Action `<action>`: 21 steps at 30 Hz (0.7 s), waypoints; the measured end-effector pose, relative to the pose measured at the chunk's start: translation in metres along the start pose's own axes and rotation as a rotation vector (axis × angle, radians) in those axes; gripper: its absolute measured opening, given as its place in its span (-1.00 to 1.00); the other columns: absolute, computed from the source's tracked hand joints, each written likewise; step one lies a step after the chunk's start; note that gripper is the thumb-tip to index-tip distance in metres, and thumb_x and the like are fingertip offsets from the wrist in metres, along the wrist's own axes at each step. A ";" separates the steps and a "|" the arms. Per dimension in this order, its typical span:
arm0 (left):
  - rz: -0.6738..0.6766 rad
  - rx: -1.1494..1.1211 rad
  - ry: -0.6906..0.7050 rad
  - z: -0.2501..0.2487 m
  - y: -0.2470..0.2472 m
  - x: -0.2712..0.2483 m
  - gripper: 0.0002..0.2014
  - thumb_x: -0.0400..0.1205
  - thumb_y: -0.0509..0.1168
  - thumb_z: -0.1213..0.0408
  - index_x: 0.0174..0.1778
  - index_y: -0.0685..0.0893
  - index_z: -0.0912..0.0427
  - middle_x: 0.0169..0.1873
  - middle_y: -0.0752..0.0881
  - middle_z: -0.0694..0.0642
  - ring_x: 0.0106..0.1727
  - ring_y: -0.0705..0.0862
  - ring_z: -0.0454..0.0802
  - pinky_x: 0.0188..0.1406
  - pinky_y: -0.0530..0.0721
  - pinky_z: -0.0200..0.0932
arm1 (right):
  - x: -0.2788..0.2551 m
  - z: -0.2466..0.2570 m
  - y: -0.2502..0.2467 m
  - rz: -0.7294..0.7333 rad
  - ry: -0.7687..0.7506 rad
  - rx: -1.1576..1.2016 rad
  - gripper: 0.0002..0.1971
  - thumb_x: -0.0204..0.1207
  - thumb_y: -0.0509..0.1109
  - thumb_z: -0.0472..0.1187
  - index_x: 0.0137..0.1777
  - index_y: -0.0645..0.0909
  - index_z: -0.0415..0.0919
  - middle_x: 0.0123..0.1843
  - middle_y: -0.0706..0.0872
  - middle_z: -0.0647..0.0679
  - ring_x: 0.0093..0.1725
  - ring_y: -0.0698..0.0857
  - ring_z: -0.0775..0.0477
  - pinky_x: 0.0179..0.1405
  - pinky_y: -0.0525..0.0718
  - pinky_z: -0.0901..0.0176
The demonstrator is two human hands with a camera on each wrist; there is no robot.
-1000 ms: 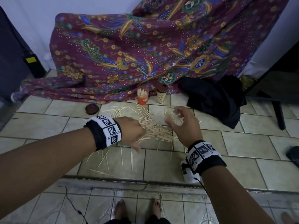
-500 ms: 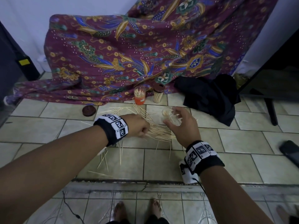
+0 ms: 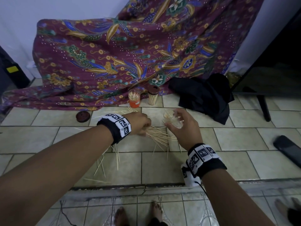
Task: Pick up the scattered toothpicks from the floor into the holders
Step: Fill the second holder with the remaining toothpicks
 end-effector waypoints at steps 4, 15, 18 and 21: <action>-0.042 0.028 0.084 -0.007 0.002 0.001 -0.41 0.51 0.42 -0.04 0.45 0.49 0.01 0.31 0.50 0.08 0.25 0.55 0.12 0.22 0.59 0.01 | 0.000 -0.001 -0.002 -0.014 0.010 0.007 -0.54 0.38 0.63 -0.04 0.25 0.58 0.00 0.12 0.67 0.16 0.08 0.61 0.11 0.14 0.63 0.09; -0.028 0.314 0.151 -0.028 0.006 -0.002 -0.66 0.70 0.17 0.26 0.39 0.58 0.18 0.15 0.60 0.18 0.10 0.63 0.22 0.03 0.67 0.09 | 0.007 -0.006 -0.002 -0.005 0.017 0.012 -0.55 0.39 0.61 0.00 0.24 0.58 0.01 0.10 0.66 0.20 0.07 0.61 0.12 0.13 0.62 0.11; -0.076 0.363 0.158 -0.029 0.002 -0.001 -0.71 0.68 0.20 0.30 0.28 0.68 0.16 0.07 0.68 0.15 0.08 0.64 0.21 0.06 0.65 0.07 | 0.009 -0.006 -0.004 -0.010 0.016 0.014 -0.56 0.39 0.61 0.00 0.23 0.57 0.01 0.10 0.66 0.18 0.09 0.61 0.10 0.14 0.61 0.11; -0.057 0.357 0.124 -0.030 0.002 0.002 -0.72 0.68 0.17 0.30 0.24 0.68 0.18 0.05 0.68 0.14 0.10 0.63 0.21 0.11 0.62 0.05 | 0.010 -0.009 -0.006 -0.012 0.018 0.006 -0.55 0.40 0.61 0.00 0.23 0.56 0.02 0.11 0.66 0.17 0.09 0.61 0.11 0.15 0.61 0.13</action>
Point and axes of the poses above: each hand's wrist, its own x-axis towards the middle knuckle, its own y-axis out of the palm, z = x × y, the point moved 8 cm from there along x, towards the middle knuckle
